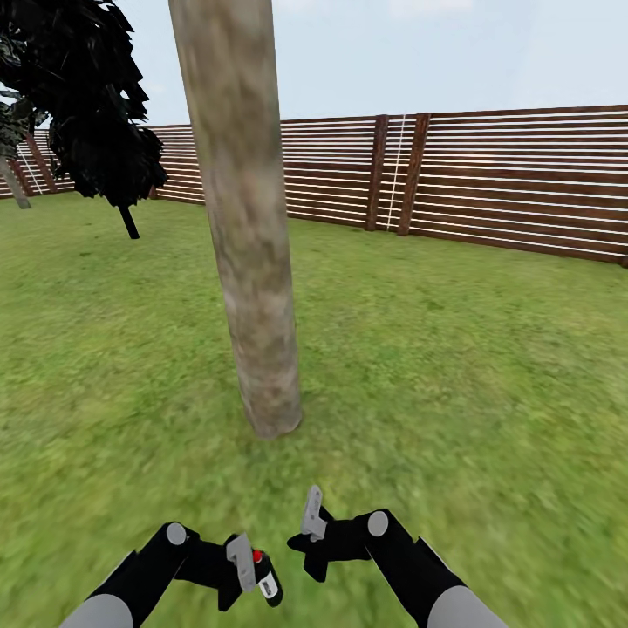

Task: In the garden, pick up the pesticide atomizer on the floor and spray pesticide onto both trees until each tree trunk is fully covered.

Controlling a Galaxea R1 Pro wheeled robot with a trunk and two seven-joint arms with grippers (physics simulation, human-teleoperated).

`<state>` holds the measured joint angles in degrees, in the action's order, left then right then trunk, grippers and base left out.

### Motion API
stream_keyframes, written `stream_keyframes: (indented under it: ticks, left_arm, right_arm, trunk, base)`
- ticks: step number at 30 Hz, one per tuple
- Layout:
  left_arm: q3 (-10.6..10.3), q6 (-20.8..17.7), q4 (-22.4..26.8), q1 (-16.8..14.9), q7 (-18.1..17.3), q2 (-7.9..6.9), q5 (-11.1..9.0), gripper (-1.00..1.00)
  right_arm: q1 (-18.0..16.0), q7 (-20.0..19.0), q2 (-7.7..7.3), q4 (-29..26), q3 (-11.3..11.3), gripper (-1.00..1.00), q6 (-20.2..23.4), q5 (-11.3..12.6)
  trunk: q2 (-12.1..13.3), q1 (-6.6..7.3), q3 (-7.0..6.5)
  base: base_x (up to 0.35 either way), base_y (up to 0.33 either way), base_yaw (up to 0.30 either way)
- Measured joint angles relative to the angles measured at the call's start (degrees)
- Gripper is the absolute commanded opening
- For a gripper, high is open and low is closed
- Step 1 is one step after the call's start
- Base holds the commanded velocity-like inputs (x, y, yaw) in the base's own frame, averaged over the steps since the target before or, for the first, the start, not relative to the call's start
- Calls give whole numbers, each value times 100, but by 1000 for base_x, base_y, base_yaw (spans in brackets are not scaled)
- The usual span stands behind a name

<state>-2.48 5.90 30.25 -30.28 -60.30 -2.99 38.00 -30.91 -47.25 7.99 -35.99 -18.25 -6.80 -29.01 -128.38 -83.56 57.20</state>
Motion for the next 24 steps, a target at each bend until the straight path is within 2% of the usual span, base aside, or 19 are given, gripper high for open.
stream_keyframes:
  ticks: [4, 24]
  left_arm:
    - [-11, 9, 6, -17, 0, 7, -18, -100]
    - [-37, 10, 202, -19, -4, 247, 6, -100]
  right_arm:
    - [0, 0, 0, 5, 0, -100, 0, 0]
    - [0, 0, 0, 4, 0, -100, 0, -1]
  trunk:
    - [0, 0, 0]
    - [0, 0, 0]
  base:
    - [0, 0, 0]
    - [0, 0, 0]
